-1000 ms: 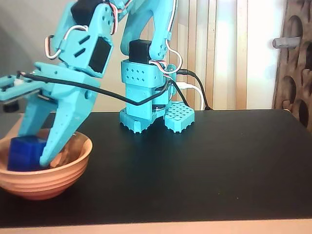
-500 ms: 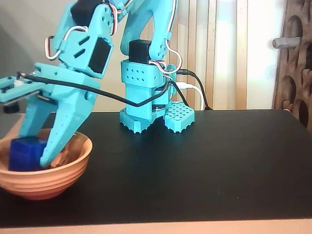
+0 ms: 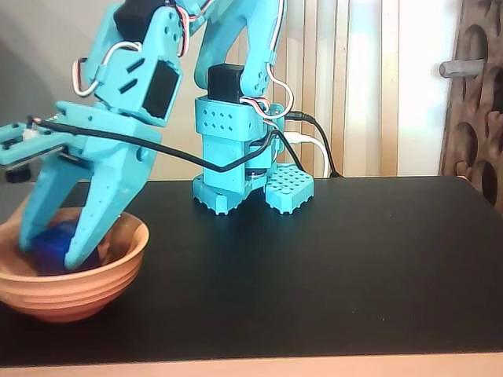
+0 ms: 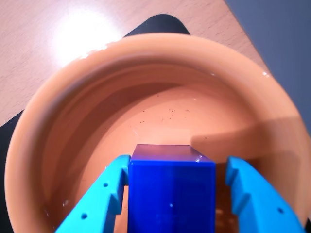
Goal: Place the blue cube in the orange bowl.
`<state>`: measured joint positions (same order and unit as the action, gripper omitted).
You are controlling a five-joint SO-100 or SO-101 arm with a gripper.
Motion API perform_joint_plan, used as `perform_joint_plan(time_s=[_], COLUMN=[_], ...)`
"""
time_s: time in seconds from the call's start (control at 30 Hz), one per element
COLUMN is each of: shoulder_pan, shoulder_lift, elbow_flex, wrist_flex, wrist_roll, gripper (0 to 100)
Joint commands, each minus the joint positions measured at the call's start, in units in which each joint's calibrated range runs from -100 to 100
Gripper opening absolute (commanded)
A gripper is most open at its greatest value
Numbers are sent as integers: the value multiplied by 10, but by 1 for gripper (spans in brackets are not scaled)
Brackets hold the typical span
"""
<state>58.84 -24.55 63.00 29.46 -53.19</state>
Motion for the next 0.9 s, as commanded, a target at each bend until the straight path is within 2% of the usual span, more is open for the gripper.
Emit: perform_joint_plan(time_s=[0.0, 0.27, 0.5, 0.77, 0.87], shoulder_pan=[-1, -47, -103, -204, -246], shoulder_lift=[-28, -130, -204, -285, -309], elbow_flex=[-11, -5, -12, -8, -13], wrist_flex=[-10, -5, 49, 76, 116], wrist_roll=[-3, -19, -23, -24, -24], gripper=[25, 25, 25, 25, 25])
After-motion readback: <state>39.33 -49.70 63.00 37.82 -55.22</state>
